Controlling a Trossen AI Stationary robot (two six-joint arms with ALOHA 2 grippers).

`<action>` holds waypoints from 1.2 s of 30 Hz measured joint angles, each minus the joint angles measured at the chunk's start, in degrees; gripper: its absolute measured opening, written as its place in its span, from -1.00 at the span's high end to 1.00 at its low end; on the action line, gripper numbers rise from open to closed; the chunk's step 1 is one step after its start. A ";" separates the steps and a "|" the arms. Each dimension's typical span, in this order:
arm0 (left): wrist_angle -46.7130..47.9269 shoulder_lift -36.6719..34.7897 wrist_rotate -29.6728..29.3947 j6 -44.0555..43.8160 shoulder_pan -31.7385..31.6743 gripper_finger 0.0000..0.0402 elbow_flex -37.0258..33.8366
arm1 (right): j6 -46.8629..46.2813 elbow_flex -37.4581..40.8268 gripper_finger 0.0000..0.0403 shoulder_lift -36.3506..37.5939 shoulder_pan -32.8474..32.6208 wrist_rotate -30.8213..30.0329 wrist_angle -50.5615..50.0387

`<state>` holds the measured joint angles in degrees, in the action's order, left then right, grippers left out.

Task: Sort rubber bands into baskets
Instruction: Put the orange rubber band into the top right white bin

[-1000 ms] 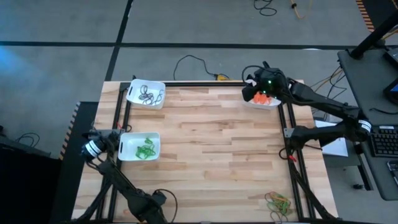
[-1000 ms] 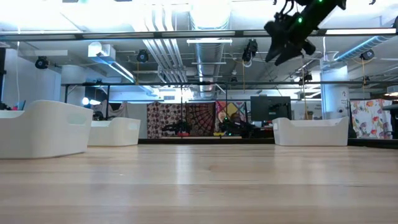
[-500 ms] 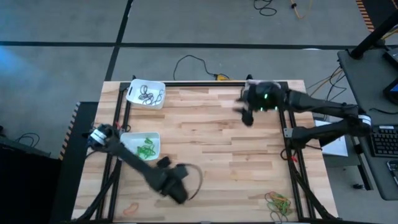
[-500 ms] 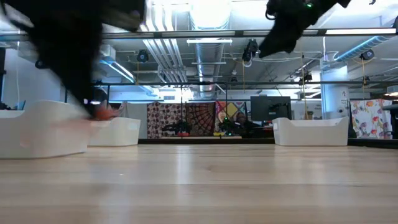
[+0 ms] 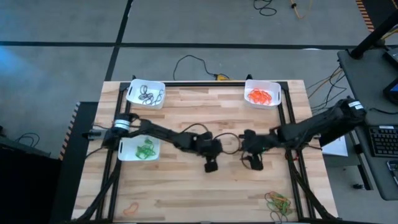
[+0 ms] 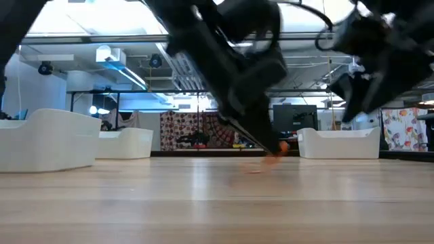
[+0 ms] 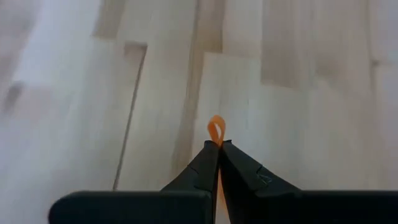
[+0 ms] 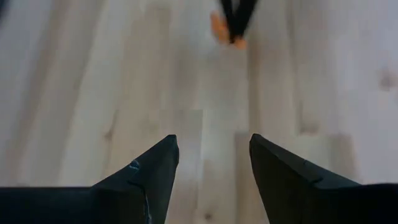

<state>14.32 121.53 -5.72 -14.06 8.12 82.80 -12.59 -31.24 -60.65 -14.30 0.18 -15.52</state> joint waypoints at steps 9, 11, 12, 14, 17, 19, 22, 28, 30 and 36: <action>10.77 10.53 3.26 10.72 -2.80 0.93 16.65 | -3.98 1.74 -0.12 -8.05 -2.56 -10.80 9.24; 14.21 11.13 3.30 12.55 -2.76 0.86 18.90 | -2.54 1.74 -0.17 -9.79 -2.56 -10.81 11.05; 14.85 11.07 3.32 12.93 -2.68 0.81 19.35 | -1.94 1.74 -0.19 -10.65 -2.56 -10.80 11.89; 15.59 10.37 3.35 12.97 -2.65 0.70 19.46 | -1.62 1.72 -0.22 -12.56 -2.58 -10.79 14.05; 16.23 8.46 3.35 12.24 -2.60 0.52 17.71 | -1.45 1.74 -0.24 -15.77 -2.56 -10.81 18.71; 16.91 6.90 3.30 11.53 -2.45 0.40 16.13 | -0.46 1.72 -0.23 -17.65 -2.56 -10.92 22.42; 17.15 3.70 3.28 10.92 -1.63 0.22 12.42 | 0.19 1.63 -0.22 -20.72 -2.56 -12.77 27.27; 13.75 -5.90 -1.19 6.45 0.97 -0.02 -0.13 | -0.09 -0.19 -0.21 -26.00 -1.86 -13.83 30.80; 12.60 -9.89 -2.69 3.33 1.85 -0.04 -5.29 | 0.93 -1.21 -0.21 -27.86 -1.76 -13.76 33.28; 6.55 -21.12 -7.52 -6.68 5.02 -0.04 -19.47 | 3.30 -5.67 -0.21 -35.10 -0.33 -11.54 41.39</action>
<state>20.86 100.40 -13.24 -20.74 13.14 63.34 -9.30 -36.91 -95.76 -14.64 -11.36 25.87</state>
